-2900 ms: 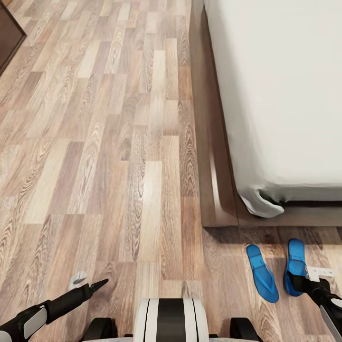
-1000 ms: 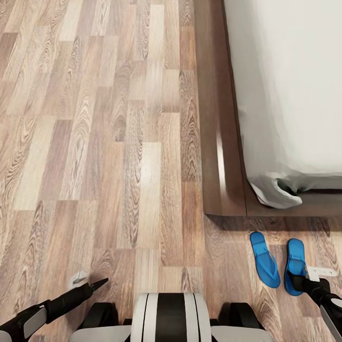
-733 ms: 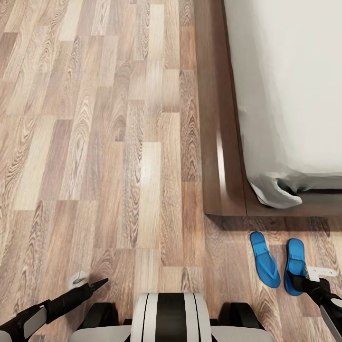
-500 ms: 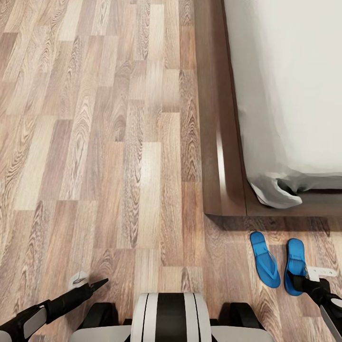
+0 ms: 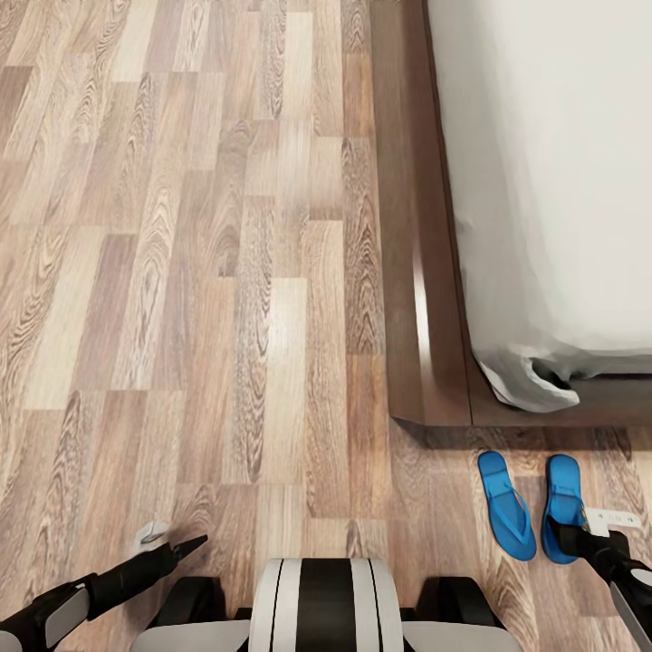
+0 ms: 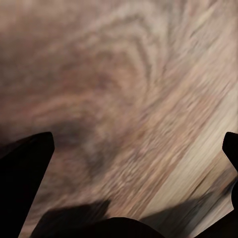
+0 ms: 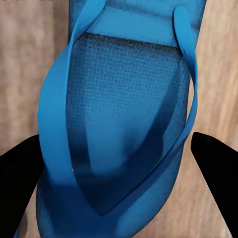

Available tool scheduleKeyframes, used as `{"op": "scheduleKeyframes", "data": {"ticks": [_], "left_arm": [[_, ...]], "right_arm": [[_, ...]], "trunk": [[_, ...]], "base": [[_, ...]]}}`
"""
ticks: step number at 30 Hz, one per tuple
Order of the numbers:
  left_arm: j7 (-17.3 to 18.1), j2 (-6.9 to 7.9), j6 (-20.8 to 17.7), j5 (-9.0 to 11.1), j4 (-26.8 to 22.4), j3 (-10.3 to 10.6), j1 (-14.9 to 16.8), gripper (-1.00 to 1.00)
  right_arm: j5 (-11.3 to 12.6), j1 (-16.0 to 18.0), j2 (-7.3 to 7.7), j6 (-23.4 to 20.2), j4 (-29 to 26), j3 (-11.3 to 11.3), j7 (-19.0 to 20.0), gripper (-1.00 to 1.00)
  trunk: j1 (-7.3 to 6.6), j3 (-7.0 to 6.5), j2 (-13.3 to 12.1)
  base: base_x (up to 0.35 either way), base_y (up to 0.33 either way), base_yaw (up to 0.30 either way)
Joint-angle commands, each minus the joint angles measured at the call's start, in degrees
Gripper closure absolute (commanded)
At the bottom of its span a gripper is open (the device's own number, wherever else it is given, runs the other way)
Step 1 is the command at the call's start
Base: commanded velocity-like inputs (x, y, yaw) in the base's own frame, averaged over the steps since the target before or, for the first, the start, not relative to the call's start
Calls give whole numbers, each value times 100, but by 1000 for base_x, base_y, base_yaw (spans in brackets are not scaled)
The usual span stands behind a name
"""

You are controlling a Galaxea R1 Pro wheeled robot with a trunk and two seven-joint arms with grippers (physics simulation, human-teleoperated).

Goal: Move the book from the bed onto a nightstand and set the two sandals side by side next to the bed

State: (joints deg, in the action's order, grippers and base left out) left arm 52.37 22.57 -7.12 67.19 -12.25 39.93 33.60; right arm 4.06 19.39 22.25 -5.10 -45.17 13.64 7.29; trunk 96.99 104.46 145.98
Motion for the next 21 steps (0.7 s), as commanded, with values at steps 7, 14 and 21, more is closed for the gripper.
{"op": "scheduleKeyframes", "data": {"ticks": [7, 14, 21], "left_arm": [[1, 2, -9, 93, -6, -64, 6, -100], [1, 2, -9, 93, -6, -64, 6, -100], [1, 2, -9, 93, -6, -64, 6, -100]], "right_arm": [[42, -2, -2, -35, -9, 16, 35, 100], [42, 2, -2, -35, -9, 16, 35, 100], [42, -5, -2, -35, -9, 16, 35, 100]], "trunk": [[12, 54, 8], [12, 54, 8], [12, 54, 8]], "base": [[0, 0, 0], [0, 0, 0], [0, 0, 0]]}}
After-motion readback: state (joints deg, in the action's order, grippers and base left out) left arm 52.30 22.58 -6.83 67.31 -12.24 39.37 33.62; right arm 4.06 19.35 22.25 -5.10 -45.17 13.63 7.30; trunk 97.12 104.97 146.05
